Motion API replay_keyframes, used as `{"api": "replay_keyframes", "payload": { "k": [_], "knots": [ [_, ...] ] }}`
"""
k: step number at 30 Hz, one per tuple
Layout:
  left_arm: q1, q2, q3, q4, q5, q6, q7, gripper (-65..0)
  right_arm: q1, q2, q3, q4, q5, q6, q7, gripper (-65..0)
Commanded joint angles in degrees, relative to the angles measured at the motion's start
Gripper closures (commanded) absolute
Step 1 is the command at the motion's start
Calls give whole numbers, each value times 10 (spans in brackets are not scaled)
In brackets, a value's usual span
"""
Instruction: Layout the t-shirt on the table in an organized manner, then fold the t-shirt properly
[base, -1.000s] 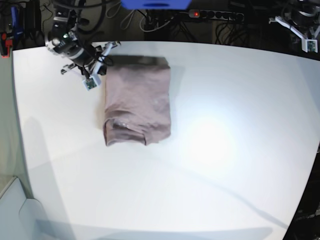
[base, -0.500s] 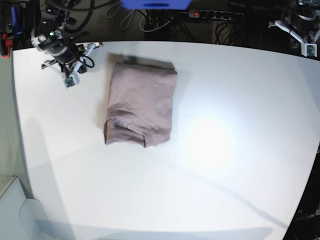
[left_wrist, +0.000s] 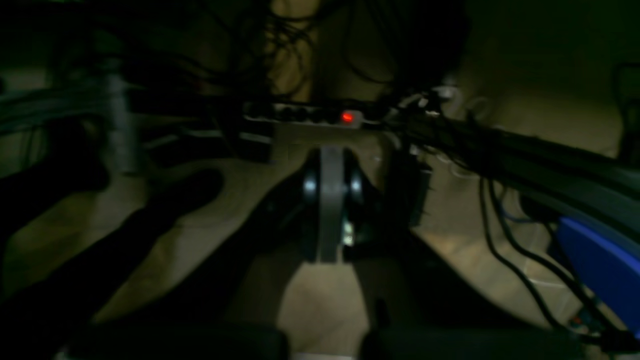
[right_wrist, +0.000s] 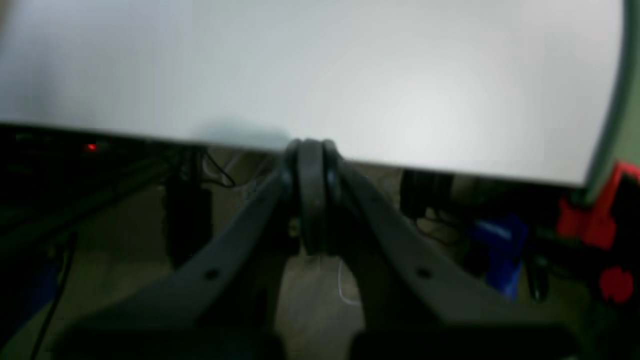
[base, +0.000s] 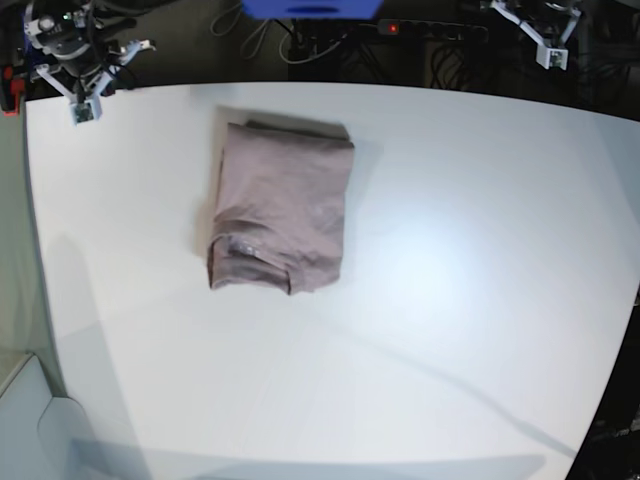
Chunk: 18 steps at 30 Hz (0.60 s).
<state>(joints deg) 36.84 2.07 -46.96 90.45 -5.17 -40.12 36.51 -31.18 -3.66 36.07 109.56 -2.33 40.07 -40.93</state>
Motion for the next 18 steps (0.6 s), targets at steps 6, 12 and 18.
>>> {"api": "replay_keyframes", "payload": {
  "k": [6,12,18],
  "knots": [
    [28,-23,67,-90,43,1,-75,-1,-50,5,27,9,5,-1,8,0],
    [12,-34,84,-223,65,1,-160,-1,-65,5,48,-7,4,-1,11,0],
    [-8,-76,107,-319,64,1,-211,-1,-63,5,46,-104,3,-1,81,0]
  ]
}}
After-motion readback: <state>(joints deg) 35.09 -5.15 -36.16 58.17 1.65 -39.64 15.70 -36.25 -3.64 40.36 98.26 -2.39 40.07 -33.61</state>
